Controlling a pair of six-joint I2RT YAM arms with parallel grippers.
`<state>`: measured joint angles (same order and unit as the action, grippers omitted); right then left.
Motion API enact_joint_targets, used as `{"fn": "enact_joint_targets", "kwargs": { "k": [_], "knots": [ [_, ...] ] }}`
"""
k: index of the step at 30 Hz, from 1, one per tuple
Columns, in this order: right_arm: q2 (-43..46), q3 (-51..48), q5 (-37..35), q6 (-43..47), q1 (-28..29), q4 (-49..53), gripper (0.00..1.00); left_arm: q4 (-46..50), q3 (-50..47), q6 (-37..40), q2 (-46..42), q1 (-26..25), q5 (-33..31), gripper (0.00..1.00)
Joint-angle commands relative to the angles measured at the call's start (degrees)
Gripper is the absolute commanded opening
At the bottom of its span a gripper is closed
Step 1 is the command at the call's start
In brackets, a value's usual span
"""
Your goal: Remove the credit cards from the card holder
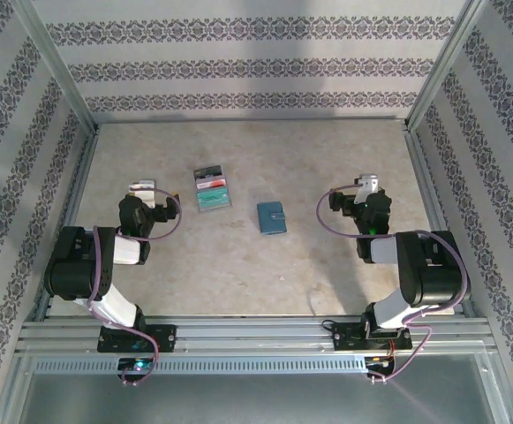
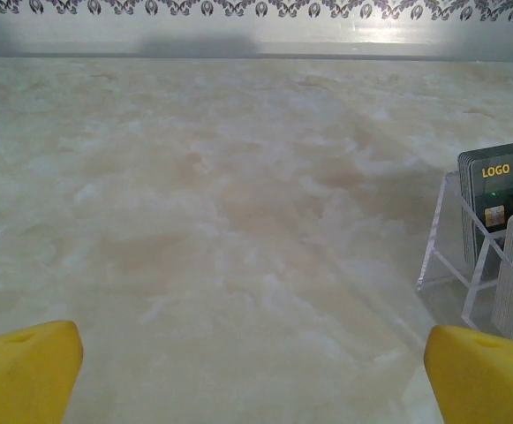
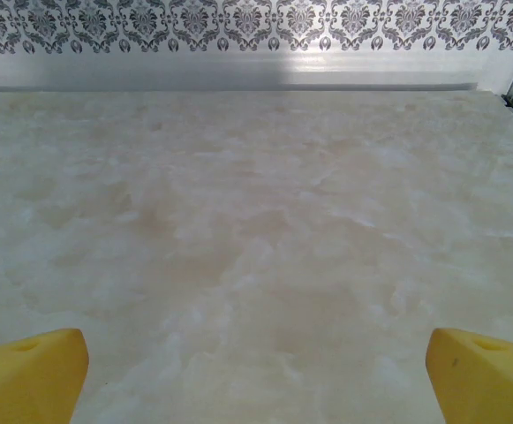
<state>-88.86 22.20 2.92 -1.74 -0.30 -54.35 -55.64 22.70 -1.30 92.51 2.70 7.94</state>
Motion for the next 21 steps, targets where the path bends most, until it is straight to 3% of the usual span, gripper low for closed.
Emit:
{"fn": "enact_joint_targets", "kwargs": {
  "k": [1, 21],
  "knots": [
    [1.1, -0.7, 0.9, -0.7, -0.7, -0.2, 0.98, 0.3, -1.0, 1.2, -1.2, -0.3, 0.8, 0.99],
    [1.1, -0.7, 0.8, -0.7, -0.7, -0.2, 0.98, 0.8, -0.6, 1.4, -1.2, -0.3, 1.8, 0.99]
  ]
}}
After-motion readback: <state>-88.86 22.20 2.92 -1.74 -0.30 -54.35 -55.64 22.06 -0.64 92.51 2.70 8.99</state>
